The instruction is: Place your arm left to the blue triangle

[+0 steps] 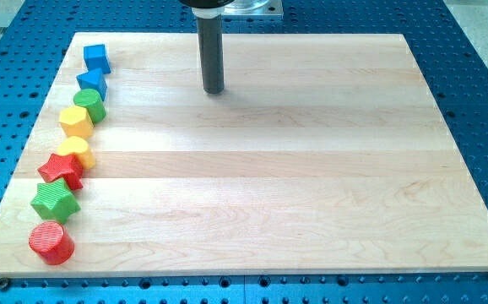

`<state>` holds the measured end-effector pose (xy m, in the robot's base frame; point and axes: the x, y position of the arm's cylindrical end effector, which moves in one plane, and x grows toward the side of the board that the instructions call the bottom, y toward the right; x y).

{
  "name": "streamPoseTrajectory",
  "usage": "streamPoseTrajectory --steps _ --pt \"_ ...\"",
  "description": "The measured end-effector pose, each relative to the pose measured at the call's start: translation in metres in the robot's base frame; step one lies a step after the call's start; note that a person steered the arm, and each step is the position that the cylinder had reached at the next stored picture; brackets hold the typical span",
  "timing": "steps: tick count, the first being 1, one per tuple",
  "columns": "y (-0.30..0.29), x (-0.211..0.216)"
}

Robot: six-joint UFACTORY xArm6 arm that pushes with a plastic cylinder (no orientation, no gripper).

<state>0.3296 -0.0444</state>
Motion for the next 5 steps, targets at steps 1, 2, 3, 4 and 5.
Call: streamPoseTrajectory --steps 1,2,3,4,5 --pt "-0.002 -0.035" --pt "-0.035 -0.115" --pt "-0.102 -0.129" --pt "-0.174 -0.131" --pt "-0.189 -0.131"
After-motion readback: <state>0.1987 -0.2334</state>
